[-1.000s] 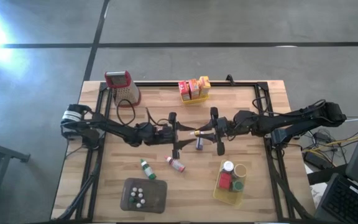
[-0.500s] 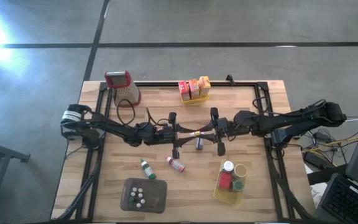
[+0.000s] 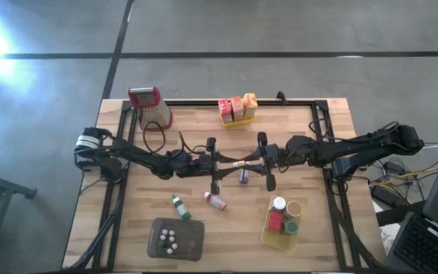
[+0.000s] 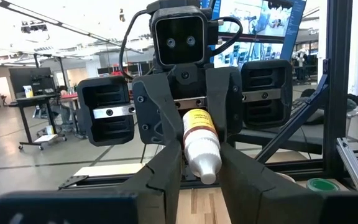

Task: Pick & Place Kitchen Items
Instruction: Put the orange food coloring bottle into the black bin

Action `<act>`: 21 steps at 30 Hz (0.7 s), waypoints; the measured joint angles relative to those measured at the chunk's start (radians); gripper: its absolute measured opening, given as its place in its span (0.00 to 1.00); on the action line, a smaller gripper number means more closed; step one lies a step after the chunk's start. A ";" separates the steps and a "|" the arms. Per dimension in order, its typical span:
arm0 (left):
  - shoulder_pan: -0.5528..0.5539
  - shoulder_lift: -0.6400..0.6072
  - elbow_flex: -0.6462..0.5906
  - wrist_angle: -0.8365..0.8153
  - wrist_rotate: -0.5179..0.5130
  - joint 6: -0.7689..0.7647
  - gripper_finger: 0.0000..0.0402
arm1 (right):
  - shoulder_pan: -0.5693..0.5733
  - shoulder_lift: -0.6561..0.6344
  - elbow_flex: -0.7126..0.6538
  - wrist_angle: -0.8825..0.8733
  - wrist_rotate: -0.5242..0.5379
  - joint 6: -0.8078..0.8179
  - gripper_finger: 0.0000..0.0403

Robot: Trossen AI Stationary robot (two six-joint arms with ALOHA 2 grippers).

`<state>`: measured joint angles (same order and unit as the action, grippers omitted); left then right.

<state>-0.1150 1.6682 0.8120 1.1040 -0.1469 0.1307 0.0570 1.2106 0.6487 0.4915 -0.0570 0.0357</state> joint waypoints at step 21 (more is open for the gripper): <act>0.000 -0.001 0.000 0.004 0.038 0.000 0.33 | 0.000 0.000 0.001 -0.004 0.000 -0.014 0.17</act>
<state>-0.1150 1.6669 0.8120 1.1080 -0.1089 0.1310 0.0570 1.2106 0.6495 0.4875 -0.0568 0.0216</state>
